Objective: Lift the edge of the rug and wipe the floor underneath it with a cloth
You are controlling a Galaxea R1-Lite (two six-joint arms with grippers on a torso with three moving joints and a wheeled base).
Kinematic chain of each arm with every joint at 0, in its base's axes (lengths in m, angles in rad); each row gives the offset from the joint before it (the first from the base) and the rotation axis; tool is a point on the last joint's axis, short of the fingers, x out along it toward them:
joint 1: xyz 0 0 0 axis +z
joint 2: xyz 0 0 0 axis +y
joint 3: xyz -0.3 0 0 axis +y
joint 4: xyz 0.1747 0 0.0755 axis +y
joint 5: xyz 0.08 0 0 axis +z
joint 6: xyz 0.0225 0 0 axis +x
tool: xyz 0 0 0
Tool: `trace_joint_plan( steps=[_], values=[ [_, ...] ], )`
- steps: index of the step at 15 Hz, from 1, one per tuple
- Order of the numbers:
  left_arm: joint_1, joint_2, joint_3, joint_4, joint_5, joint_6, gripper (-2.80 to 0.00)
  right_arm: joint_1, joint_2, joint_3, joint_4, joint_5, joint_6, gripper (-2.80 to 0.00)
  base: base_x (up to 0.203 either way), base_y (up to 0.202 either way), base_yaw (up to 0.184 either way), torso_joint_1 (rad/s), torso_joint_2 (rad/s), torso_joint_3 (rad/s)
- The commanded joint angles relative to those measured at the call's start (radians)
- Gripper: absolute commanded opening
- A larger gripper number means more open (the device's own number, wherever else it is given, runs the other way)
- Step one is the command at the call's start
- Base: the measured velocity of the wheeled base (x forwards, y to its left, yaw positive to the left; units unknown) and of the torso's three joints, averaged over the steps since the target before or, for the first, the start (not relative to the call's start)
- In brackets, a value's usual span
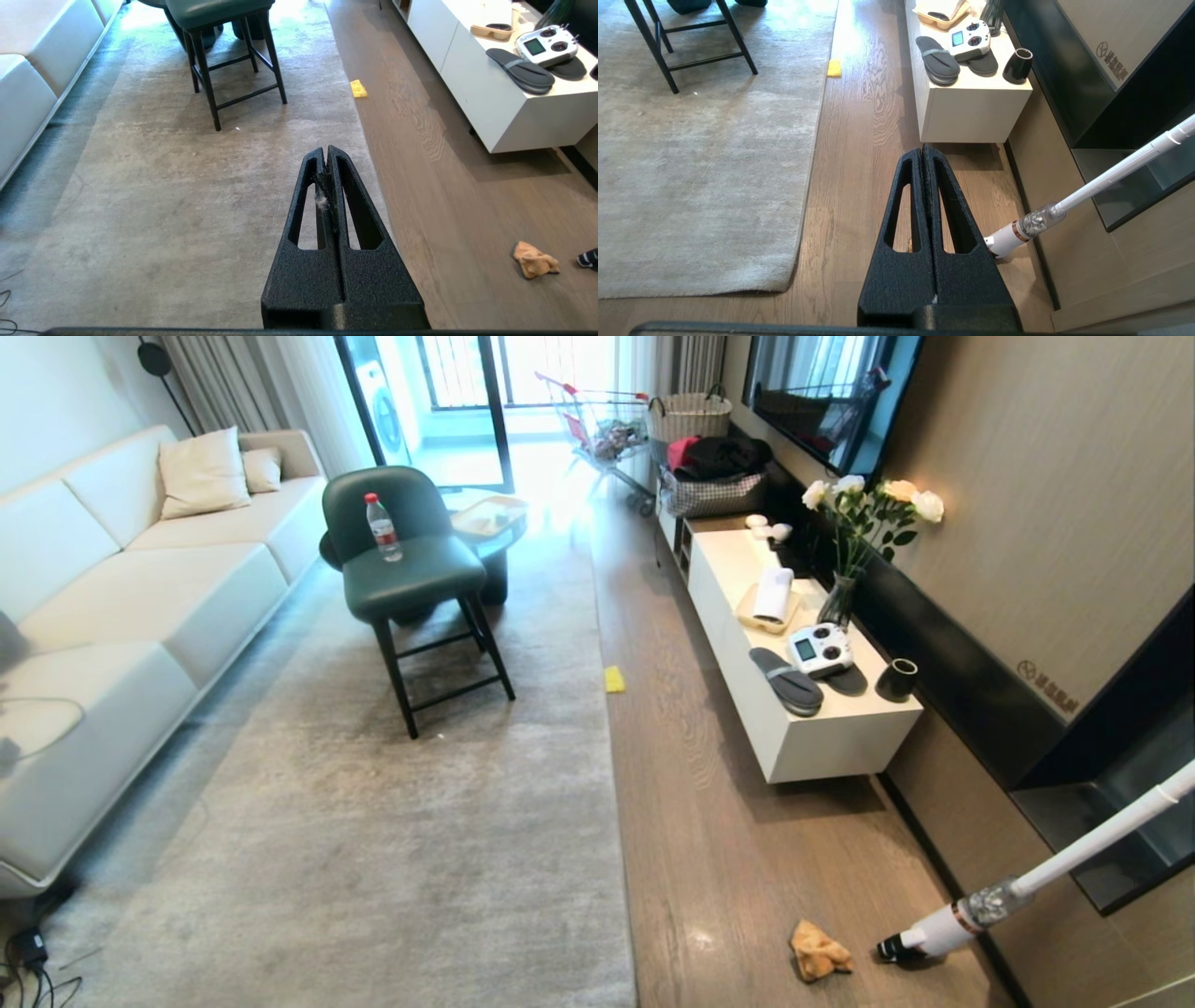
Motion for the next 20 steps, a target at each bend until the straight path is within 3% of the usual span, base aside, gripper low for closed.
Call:
trace_joint_plan(
  steps=[1, 20],
  values=[
    [0.000, 0.001, 0.000, 0.000, 0.001, 0.000, -2.80, 0.000, 0.000, 0.000, 0.000, 0.001, 0.000, -2.80, 0.000, 0.000, 0.000, 0.141, -0.33, -0.181],
    [0.000, 0.001, 0.000, 0.000, 0.001, 0.000, -2.80, 0.000, 0.001, 0.000, 0.000, 0.001, 0.000, -2.80, 0.000, 0.000, 0.000, 0.115, -0.25, -0.133]
  ],
)
